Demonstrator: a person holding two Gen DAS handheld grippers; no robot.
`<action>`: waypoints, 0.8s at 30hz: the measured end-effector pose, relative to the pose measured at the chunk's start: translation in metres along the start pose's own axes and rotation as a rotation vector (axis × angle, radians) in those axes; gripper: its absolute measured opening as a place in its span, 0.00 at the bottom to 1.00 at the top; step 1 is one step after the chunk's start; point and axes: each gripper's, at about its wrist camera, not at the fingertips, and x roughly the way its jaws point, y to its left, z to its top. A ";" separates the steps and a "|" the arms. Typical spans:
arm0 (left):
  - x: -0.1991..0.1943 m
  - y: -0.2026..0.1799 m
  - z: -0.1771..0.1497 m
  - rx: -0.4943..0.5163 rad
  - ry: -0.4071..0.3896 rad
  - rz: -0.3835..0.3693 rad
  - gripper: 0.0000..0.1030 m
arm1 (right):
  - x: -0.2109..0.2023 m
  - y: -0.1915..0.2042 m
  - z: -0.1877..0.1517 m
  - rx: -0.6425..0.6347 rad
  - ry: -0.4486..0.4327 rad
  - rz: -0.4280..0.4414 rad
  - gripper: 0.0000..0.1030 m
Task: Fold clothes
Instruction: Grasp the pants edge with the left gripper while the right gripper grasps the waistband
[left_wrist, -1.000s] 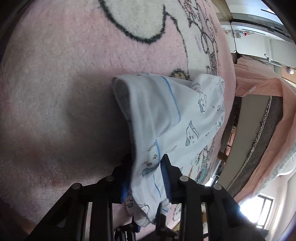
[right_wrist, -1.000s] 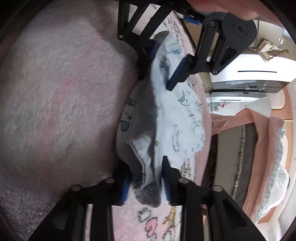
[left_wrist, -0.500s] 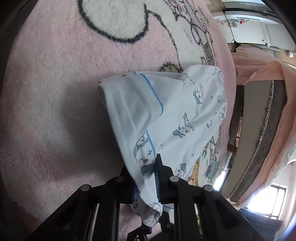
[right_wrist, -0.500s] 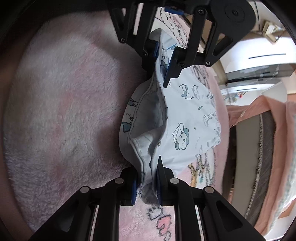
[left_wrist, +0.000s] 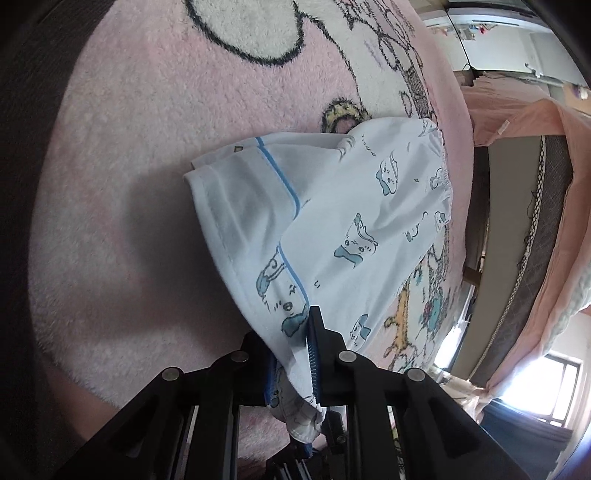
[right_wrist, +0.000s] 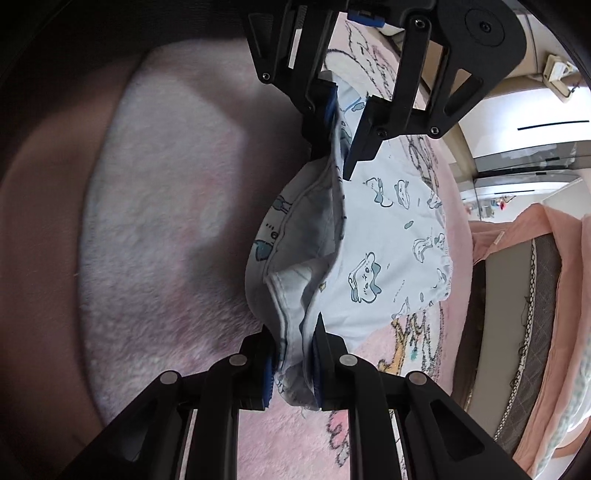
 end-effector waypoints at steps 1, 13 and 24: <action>-0.004 0.004 -0.002 0.006 0.004 0.011 0.12 | -0.002 -0.001 0.000 0.003 0.000 0.015 0.14; -0.017 0.005 -0.007 0.053 0.016 0.050 0.12 | 0.004 -0.036 0.001 0.001 -0.019 0.075 0.13; -0.022 -0.037 0.002 0.117 0.003 0.021 0.12 | -0.012 -0.082 -0.002 0.149 -0.076 0.144 0.13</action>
